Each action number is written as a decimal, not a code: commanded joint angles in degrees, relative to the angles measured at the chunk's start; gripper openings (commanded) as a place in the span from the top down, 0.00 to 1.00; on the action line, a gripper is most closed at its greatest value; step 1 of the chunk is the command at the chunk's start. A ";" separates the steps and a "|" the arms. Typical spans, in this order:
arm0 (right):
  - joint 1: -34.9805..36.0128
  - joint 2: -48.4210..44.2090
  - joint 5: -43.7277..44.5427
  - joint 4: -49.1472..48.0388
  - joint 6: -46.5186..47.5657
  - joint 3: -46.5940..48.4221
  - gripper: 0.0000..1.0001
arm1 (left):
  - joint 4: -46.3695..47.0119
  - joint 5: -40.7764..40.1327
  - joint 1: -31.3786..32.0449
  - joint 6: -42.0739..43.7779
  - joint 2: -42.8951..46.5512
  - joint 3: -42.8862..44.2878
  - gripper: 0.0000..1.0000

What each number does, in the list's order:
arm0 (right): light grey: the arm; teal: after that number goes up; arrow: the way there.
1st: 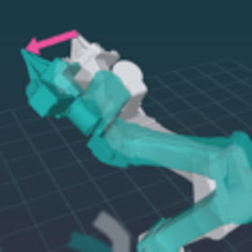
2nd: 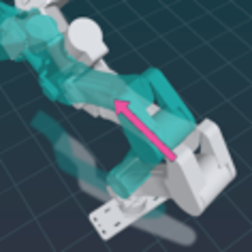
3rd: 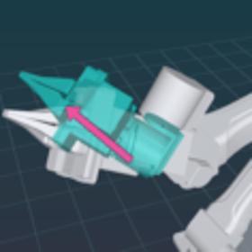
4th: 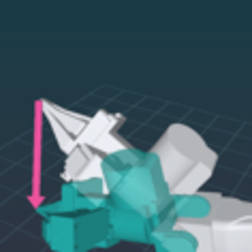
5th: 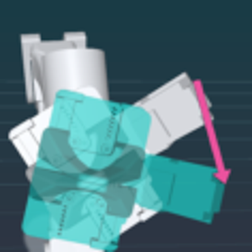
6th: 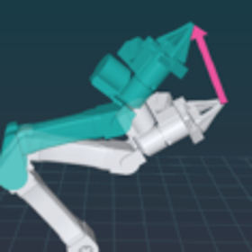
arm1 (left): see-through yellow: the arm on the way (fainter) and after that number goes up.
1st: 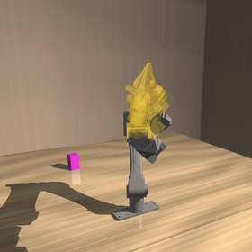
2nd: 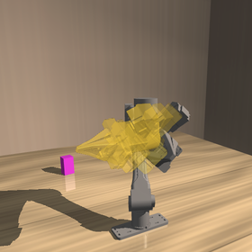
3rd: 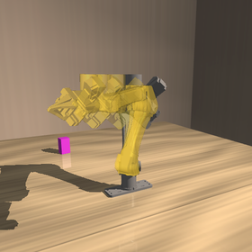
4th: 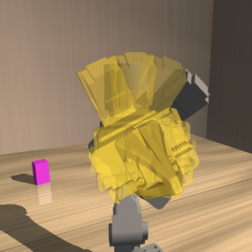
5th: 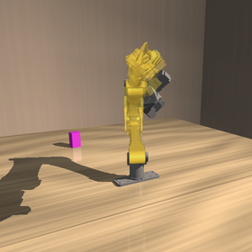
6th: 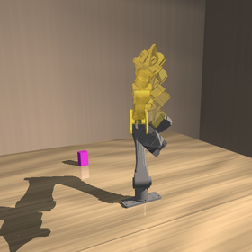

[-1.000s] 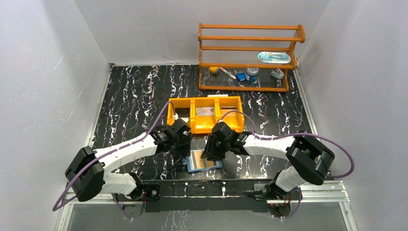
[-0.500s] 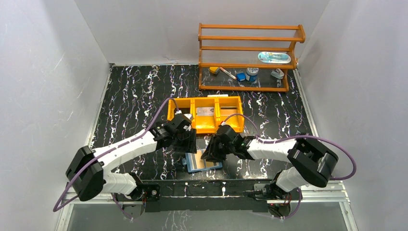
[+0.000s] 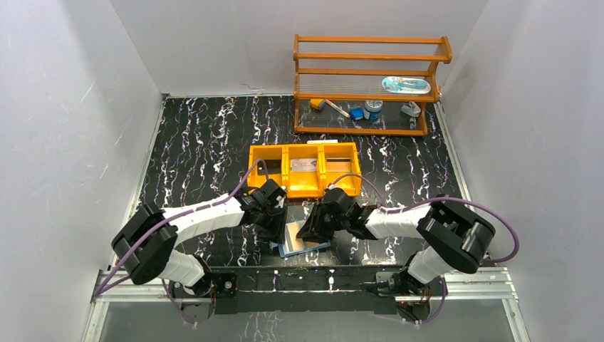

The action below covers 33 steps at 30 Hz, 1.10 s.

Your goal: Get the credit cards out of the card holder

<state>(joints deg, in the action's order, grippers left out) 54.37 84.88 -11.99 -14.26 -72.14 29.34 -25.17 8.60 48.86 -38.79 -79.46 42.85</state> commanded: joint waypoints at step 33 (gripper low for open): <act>-2.55 -1.96 -0.80 -11.71 -5.16 -8.86 0.95 | -1.63 -6.23 -0.26 0.73 -5.32 -2.71 0.81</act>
<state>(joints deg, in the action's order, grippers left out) 52.29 85.34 -14.63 -26.57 -76.66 21.69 -25.06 7.38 48.49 -38.59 -83.00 42.15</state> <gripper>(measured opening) 0.054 0.194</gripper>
